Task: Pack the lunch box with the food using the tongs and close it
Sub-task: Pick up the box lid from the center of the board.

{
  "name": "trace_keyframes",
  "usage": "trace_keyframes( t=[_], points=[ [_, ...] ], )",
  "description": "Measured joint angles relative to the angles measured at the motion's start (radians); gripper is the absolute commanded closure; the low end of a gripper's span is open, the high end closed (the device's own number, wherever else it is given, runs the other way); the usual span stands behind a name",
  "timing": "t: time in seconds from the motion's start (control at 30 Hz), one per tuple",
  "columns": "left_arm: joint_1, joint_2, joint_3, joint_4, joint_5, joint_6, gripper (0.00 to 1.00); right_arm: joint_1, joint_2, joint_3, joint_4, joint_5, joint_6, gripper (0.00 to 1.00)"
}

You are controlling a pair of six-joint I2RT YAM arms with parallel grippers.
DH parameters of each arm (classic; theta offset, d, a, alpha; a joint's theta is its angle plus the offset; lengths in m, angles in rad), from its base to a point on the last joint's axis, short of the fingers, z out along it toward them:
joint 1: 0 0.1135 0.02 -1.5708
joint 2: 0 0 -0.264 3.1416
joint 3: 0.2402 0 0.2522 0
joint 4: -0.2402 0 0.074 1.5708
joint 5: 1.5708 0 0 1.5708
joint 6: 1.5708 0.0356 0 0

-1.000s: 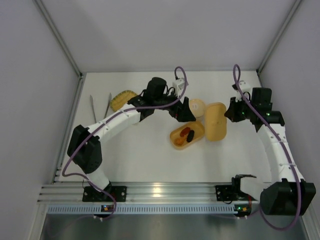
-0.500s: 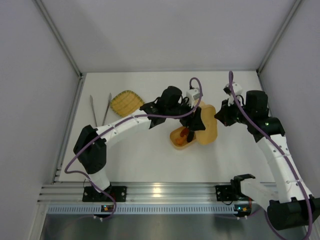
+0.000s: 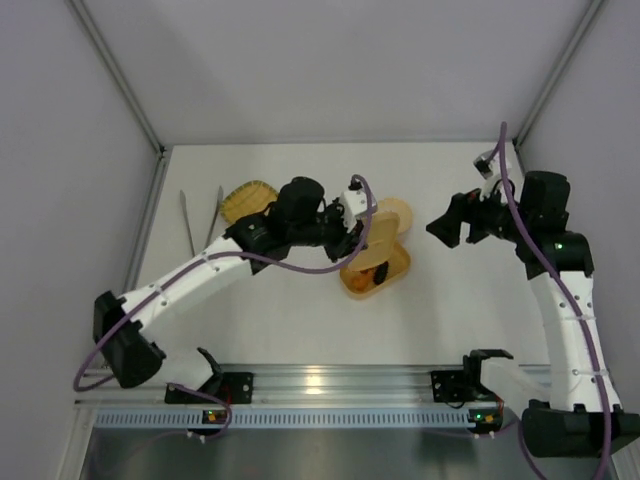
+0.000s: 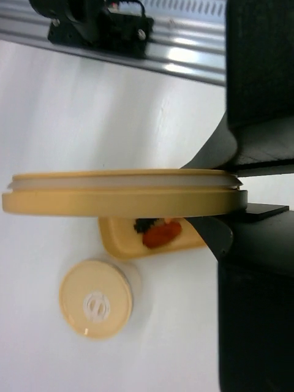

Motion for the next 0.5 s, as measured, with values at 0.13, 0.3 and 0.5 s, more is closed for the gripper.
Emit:
trace_keyframes(
  t=[0.13, 0.3, 0.5],
  points=[
    [-0.051, -0.238, -0.126, 0.0, -0.153, 0.3, 1.0, -0.104, 0.026, 0.013, -0.03, -0.141, 0.027, 0.18],
    [-0.286, -0.517, -0.427, 0.094, -0.327, 0.79, 1.0, -0.114, 0.145, -0.005, -0.035, -0.321, 0.124, 0.21],
    [-0.366, -0.54, -0.599, 0.11, -0.433, 1.199, 1.0, -0.06, 0.195, -0.041, -0.031, -0.437, 0.213, 0.23]
  ],
)
